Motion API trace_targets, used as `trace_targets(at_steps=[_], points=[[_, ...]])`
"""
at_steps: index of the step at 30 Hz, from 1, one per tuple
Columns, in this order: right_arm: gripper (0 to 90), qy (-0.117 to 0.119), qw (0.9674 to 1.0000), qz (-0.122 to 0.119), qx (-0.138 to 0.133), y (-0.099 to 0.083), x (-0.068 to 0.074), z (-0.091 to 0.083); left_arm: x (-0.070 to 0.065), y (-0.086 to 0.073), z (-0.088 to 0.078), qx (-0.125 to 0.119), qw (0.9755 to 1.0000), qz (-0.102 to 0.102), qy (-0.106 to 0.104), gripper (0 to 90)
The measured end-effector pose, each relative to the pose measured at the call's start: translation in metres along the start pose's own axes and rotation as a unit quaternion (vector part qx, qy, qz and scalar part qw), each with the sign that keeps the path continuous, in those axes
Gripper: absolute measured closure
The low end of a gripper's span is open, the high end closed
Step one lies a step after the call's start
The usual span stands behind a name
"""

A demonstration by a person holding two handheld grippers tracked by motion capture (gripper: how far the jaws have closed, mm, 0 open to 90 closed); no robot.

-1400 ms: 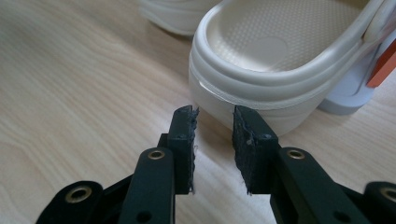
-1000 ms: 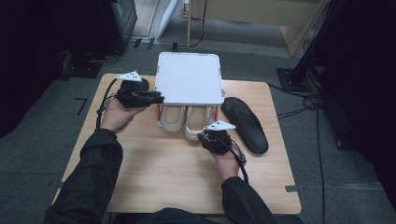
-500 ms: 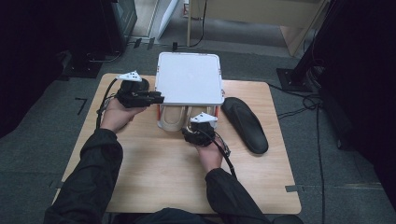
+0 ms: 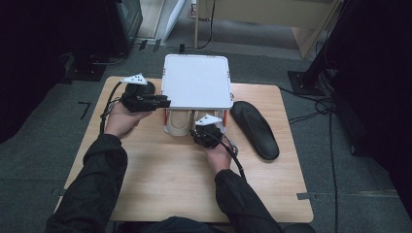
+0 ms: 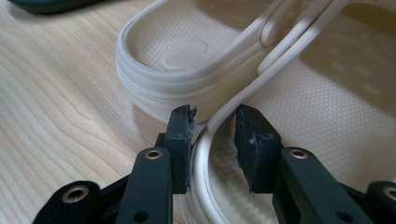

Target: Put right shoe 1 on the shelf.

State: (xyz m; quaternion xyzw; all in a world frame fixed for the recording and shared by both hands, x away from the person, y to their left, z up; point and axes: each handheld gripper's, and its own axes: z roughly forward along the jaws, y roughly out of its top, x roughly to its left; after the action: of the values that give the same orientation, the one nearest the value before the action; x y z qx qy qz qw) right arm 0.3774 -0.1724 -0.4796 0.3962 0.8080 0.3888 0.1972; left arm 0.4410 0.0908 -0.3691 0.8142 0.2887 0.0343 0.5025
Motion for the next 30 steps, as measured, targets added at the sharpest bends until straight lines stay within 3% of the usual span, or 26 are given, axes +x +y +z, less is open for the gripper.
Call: trace_targets(at_steps=[9, 11, 12, 13, 14, 18, 21, 22, 25, 30], points=[[58.7, 0.01, 0.9997, 0.02, 0.003, -0.002, -0.002, -0.015, 0.0, 0.0, 0.0, 0.0, 1.0, 0.001, 0.001, 66.4], [61.0, 0.016, 0.9996, 0.023, -0.003, -0.003, 0.0, -0.026, 0.0, 0.0, 0.0, 0.0, 1.0, 0.001, 0.002, 66.4], [66.6, 0.021, 0.9995, 0.02, -0.007, -0.005, 0.002, -0.037, -0.001, 0.0, 0.0, 0.0, 1.0, 0.0, 0.004, 66.2], [66.6, 0.021, 0.9995, 0.02, -0.007, -0.005, 0.002, -0.037, -0.001, 0.0, 0.0, 0.0, 1.0, 0.0, 0.004, 66.2], [73.0, 0.03, 0.9994, 0.016, -0.009, -0.01, 0.006, -0.049, -0.001, 0.0, 0.0, 0.001, 1.0, 0.001, 0.005, 66.1], [78.2, 0.038, 0.9993, 0.004, -0.005, -0.019, 0.011, -0.056, -0.002, 0.0, 0.0, 0.002, 1.0, 0.0, 0.006, 66.0], [79.7, 0.039, 0.9991, 0.003, 0.015, -0.03, 0.012, -0.052, -0.002, 0.0, 0.0, 0.002, 1.0, -0.001, 0.006, 66.0], [79.3, 0.03, 0.9993, 0.007, 0.023, -0.035, 0.01, -0.048, -0.002, 0.0, 0.0, 0.002, 1.0, -0.001, 0.006, 66.0], [78.3, 0.013, 0.9996, 0.012, 0.023, -0.037, 0.003, -0.043, -0.002, 0.0, 0.0, 0.002, 1.0, -0.001, 0.006, 65.9], [76.9, 0.01, 0.9992, 0.034, 0.018, -0.032, -0.008, -0.039, -0.002, 0.0, 0.0, 0.002, 1.0, 0.0, 0.006, 65.9]])
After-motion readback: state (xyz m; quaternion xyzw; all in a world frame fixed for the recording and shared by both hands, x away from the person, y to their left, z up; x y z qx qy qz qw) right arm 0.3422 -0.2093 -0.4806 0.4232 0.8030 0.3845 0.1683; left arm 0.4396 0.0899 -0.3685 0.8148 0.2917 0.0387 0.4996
